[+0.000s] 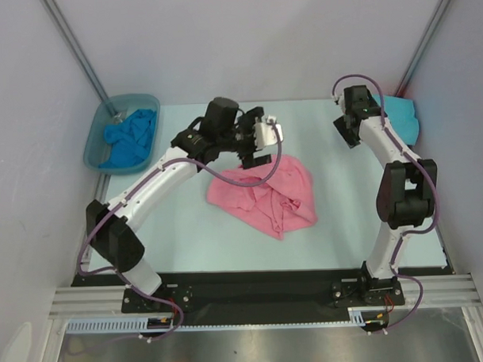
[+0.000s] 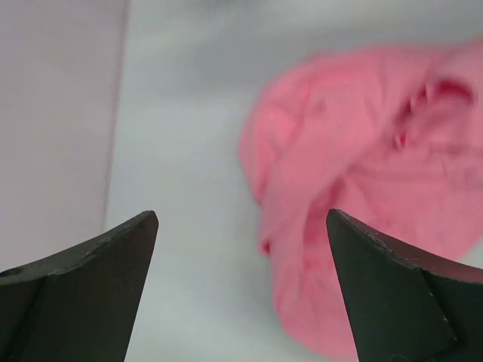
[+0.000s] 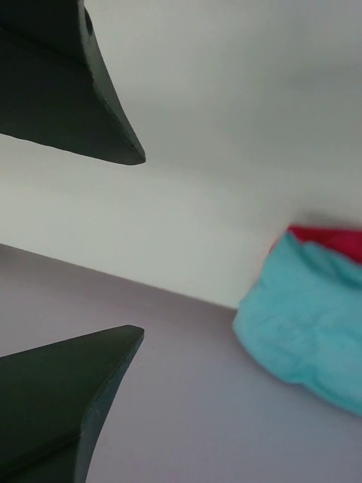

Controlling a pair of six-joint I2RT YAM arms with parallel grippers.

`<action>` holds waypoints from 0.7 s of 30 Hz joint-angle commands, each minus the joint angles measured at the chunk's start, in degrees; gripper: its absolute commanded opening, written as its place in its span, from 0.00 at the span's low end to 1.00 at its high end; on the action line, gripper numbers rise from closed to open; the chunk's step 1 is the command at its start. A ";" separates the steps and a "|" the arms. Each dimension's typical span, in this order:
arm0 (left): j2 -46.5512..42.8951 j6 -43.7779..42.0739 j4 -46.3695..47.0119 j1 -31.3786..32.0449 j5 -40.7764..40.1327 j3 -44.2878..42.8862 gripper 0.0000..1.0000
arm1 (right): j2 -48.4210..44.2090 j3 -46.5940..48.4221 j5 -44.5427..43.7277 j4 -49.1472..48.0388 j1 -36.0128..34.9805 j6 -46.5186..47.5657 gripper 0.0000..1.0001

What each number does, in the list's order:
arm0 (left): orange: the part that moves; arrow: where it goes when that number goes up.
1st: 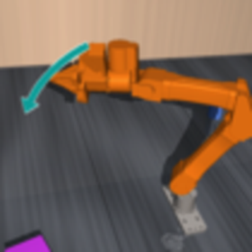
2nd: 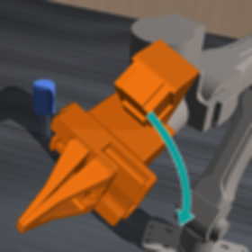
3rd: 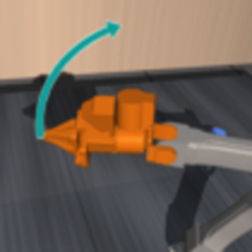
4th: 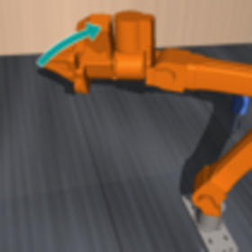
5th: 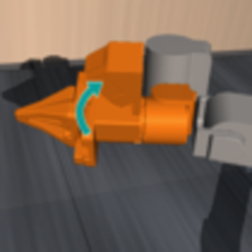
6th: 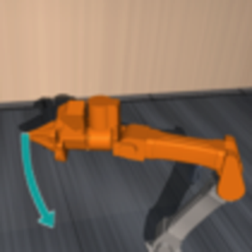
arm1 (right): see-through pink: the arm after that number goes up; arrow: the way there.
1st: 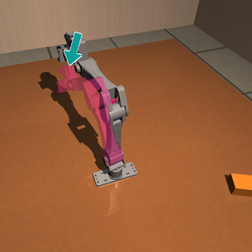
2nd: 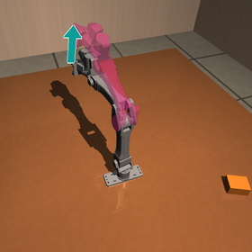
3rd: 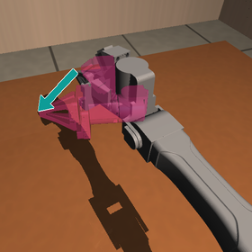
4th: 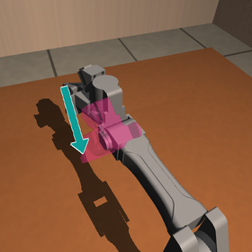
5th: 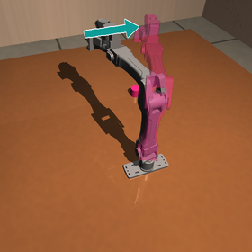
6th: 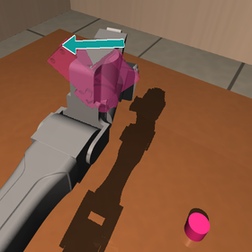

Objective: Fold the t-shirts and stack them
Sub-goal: Flatten the tshirt out

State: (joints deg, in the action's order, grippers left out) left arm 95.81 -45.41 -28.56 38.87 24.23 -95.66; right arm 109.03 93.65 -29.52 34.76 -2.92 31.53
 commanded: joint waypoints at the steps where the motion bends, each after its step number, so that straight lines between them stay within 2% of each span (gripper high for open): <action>1: -7.91 -10.83 -3.35 -3.62 -5.59 12.66 1.00 | -9.79 -7.30 7.01 -3.56 -6.56 7.22 0.95; 2: -9.14 -11.45 -3.35 -5.11 -5.33 17.91 1.00 | -11.20 -9.16 8.76 -4.00 -9.62 10.02 0.94; 5: -12.13 -12.33 -2.91 -6.79 -5.16 25.05 1.00 | -15.33 -13.83 10.52 -6.29 -13.94 13.45 0.95; 11: -14.77 -13.04 2.27 -6.88 -6.47 34.55 1.00 | -16.39 -12.53 15.87 -1.99 -17.03 17.16 0.95; 17: -13.55 -10.84 9.47 -7.06 -9.02 38.96 1.00 | -19.99 -13.22 24.50 11.19 -21.33 23.75 0.88; 21: -8.11 -6.37 6.77 -7.41 -14.81 33.54 1.00 | -21.84 -16.39 26.70 17.69 -24.68 26.13 0.88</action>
State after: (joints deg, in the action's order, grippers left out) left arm 84.64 -55.00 -23.62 31.73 13.65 -57.93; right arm 90.65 78.32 -7.38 44.25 -25.39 53.67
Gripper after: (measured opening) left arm 0.996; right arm 0.883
